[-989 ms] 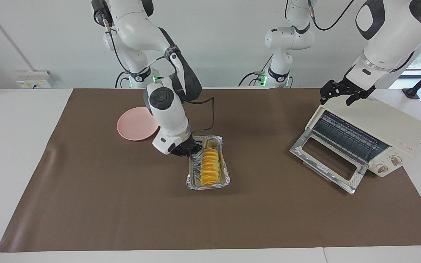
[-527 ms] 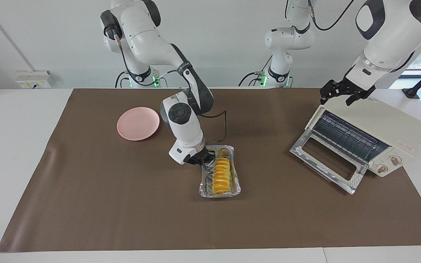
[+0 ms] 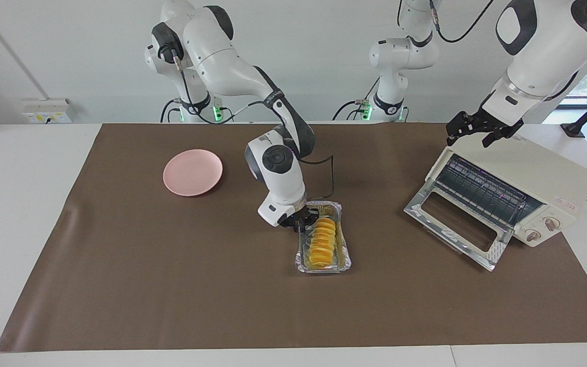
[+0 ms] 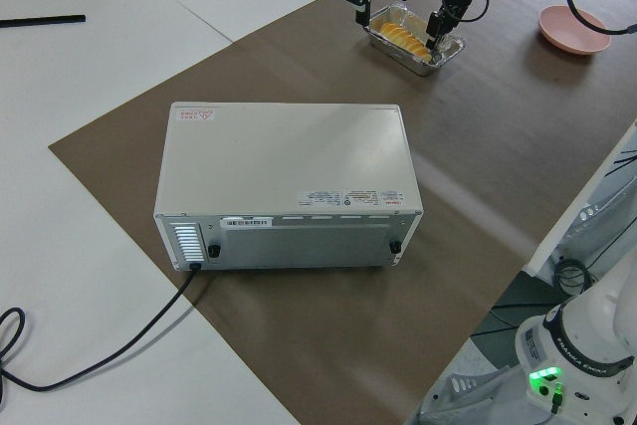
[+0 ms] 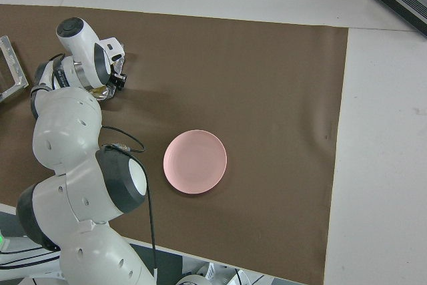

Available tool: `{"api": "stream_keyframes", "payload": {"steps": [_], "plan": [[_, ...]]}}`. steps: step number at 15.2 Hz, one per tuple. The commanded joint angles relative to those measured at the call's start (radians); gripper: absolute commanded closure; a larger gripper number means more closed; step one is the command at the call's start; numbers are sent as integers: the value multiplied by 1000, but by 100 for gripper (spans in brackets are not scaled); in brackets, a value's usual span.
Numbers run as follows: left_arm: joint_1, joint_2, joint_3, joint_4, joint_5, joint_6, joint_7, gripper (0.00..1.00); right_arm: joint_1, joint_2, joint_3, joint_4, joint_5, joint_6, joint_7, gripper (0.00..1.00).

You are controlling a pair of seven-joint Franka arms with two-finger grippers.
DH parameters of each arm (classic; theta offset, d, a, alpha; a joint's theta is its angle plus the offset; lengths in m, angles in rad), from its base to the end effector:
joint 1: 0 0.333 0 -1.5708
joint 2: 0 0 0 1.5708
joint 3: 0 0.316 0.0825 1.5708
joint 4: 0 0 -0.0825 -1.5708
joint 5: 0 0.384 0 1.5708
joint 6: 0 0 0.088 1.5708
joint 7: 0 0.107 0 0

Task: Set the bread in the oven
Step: 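Slide the foil tray with the right gripper toward the toaster oven, then release the foil tray and withdraw the right gripper to rest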

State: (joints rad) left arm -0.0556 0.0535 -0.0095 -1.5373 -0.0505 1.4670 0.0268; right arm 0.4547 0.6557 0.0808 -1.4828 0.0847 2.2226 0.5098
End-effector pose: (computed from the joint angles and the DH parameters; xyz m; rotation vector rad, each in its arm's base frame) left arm 0.5574 -0.0420 0.6020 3.0836 -0.1451 -0.1928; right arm 0.6257 0.3623 0.2984 -2.9960 0.0624 -0.0227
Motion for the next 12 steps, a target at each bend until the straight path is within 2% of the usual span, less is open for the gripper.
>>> {"api": "stream_keyframes", "payload": {"steps": [1,3,5,7,12], "plan": [[11,-11,-6,0,6,6,-2,0,-43,-34,5,41,-19,-104,10,3],[11,-11,-6,0,6,6,-2,0,-76,-59,7,122,-17,-231,6,3],[11,-11,-6,0,6,6,-2,0,-103,-106,7,154,-8,-317,-4,3],[11,-11,-6,0,6,6,-2,0,-152,-192,4,124,-13,-374,-10,0],[13,-18,-4,0,8,1,-4,0,-341,-356,2,82,-19,-601,-261,0]]}}
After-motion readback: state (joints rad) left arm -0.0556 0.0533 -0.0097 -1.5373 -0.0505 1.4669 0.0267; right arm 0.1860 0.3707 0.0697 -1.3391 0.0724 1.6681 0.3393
